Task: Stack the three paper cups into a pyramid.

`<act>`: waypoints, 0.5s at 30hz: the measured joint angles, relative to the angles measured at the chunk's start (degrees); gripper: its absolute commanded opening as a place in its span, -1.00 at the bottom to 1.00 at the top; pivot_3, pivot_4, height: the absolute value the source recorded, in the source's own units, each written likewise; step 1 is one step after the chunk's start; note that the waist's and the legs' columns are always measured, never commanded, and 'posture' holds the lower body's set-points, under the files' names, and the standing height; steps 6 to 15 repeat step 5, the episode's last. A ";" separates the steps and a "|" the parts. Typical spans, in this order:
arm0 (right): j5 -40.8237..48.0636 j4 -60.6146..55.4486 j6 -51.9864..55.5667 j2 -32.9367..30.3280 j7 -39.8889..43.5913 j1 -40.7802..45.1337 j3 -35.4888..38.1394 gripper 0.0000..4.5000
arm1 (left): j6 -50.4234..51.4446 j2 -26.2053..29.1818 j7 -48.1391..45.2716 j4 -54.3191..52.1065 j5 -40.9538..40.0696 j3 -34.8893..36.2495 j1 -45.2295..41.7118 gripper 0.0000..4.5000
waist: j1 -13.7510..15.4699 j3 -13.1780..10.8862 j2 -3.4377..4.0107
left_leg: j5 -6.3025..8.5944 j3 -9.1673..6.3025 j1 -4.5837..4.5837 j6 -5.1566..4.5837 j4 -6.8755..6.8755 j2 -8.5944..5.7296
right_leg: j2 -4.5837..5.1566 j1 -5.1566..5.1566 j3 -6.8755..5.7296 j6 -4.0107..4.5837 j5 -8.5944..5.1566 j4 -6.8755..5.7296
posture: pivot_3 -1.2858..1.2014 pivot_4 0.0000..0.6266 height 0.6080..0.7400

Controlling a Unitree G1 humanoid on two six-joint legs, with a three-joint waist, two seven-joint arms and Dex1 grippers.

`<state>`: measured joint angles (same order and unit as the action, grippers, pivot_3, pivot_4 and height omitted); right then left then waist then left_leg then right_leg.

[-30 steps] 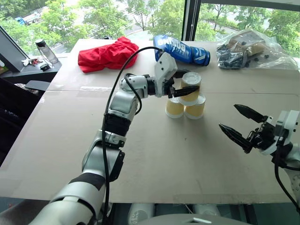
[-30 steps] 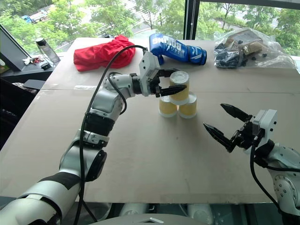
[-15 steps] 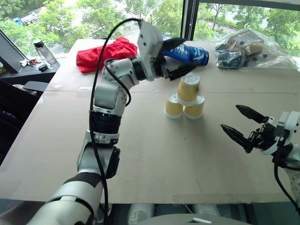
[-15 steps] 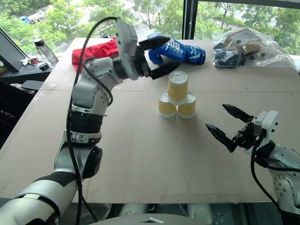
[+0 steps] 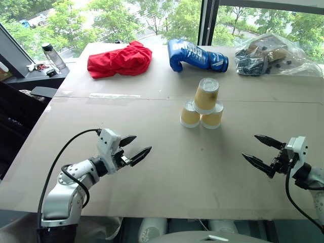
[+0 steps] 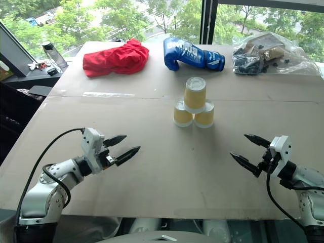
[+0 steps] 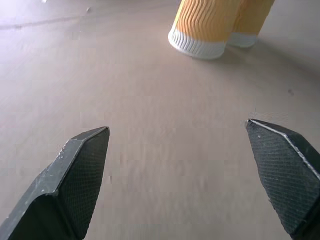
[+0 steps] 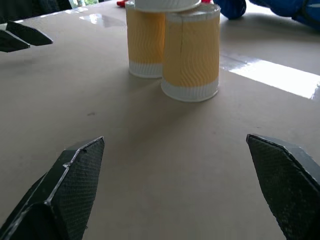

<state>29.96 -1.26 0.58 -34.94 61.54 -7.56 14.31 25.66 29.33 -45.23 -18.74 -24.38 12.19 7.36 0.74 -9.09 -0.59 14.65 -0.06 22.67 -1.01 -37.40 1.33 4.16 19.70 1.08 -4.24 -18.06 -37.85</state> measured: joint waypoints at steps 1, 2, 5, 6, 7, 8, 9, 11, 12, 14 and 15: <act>-0.44 1.38 -0.79 0.00 0.63 0.11 -0.02 1.00 | -1.03 -0.49 0.90 -0.40 0.89 -0.79 1.01 0.98 | 0.16 0.01 0.01 | -0.01 -0.04 -0.01 0.01 0.00 0.00 | 0.01 -0.02 -0.02 0.02 0.00 -0.01 | 0.03 -0.52 1.00; -0.56 2.24 -1.24 -0.01 1.02 0.20 -0.03 1.00 | -1.88 -0.96 1.59 -0.55 1.76 -1.39 1.72 0.98 | 0.15 0.02 0.02 | -0.01 -0.04 -0.03 0.01 -0.01 0.00 | 0.01 -0.04 0.00 0.04 0.01 -0.01 | 0.03 -0.52 1.00; -1.44 5.56 -3.23 -0.10 2.79 0.49 -0.06 1.00 | -6.86 -2.61 3.34 -0.24 5.24 -3.74 3.71 0.98 | -0.05 0.06 0.08 | 0.00 -0.02 -0.04 0.01 0.01 -0.01 | -0.01 -0.03 0.03 0.05 0.01 0.01 | 0.03 -0.52 1.00; -1.44 5.56 -3.23 -0.10 2.79 0.49 -0.06 1.00 | -6.86 -2.61 3.34 -0.24 5.24 -3.74 3.71 0.98 | -0.05 0.06 0.08 | 0.00 -0.02 -0.04 0.01 0.01 -0.01 | -0.01 -0.03 0.03 0.05 0.01 0.01 | 0.03 -0.52 1.00; -1.44 5.56 -3.23 -0.10 2.79 0.49 -0.06 1.00 | -6.86 -2.61 3.34 -0.24 5.24 -3.74 3.71 0.98 | -0.05 0.06 0.08 | 0.00 -0.02 -0.04 0.01 0.01 -0.01 | -0.01 -0.03 0.03 0.05 0.01 0.01 | 0.03 -0.52 1.00; -1.44 5.56 -3.23 -0.10 2.79 0.49 -0.06 1.00 | -6.86 -2.61 3.34 -0.24 5.24 -3.74 3.71 0.98 | -0.05 0.06 0.08 | 0.00 -0.02 -0.04 0.01 0.01 -0.01 | -0.01 -0.03 0.03 0.05 0.01 0.01 | 0.03 -0.52 1.00; -1.44 5.56 -3.23 -0.10 2.79 0.49 -0.06 1.00 | -6.86 -2.61 3.34 -0.24 5.24 -3.74 3.71 0.98 | -0.05 0.06 0.08 | 0.00 -0.02 -0.04 0.01 0.01 -0.01 | -0.01 -0.03 0.03 0.05 0.01 0.01 | 0.03 -0.52 1.00; -1.44 5.56 -3.23 -0.10 2.79 0.49 -0.06 1.00 | -6.86 -2.61 3.34 -0.24 5.24 -3.74 3.71 0.98 | -0.05 0.06 0.08 | 0.00 -0.02 -0.04 0.01 0.01 -0.01 | -0.01 -0.03 0.03 0.05 0.01 0.01 | 0.03 -0.52 1.00; -1.44 5.56 -3.23 -0.10 2.79 0.49 -0.06 1.00 | -6.86 -2.61 3.34 -0.24 5.24 -3.74 3.71 0.98 | -0.05 0.06 0.08 | 0.00 -0.02 -0.04 0.01 0.01 -0.01 | -0.01 -0.03 0.03 0.05 0.01 0.01 | 0.03 -0.52 1.00; -1.44 5.56 -3.23 -0.10 2.79 0.49 -0.06 1.00 | -6.86 -2.61 3.34 -0.24 5.24 -3.74 3.71 0.98 | -0.05 0.06 0.08 | 0.00 -0.02 -0.04 0.01 0.01 -0.01 | -0.01 -0.03 0.03 0.05 0.01 0.01 | 0.03 -0.52 1.00; -1.44 5.56 -3.23 -0.10 2.79 0.49 -0.06 1.00 | -6.86 -2.61 3.34 -0.24 5.24 -3.74 3.71 0.98 | -0.05 0.06 0.08 | 0.00 -0.02 -0.04 0.01 0.01 -0.01 | -0.01 -0.03 0.03 0.05 0.01 0.01 | 0.03 -0.52 1.00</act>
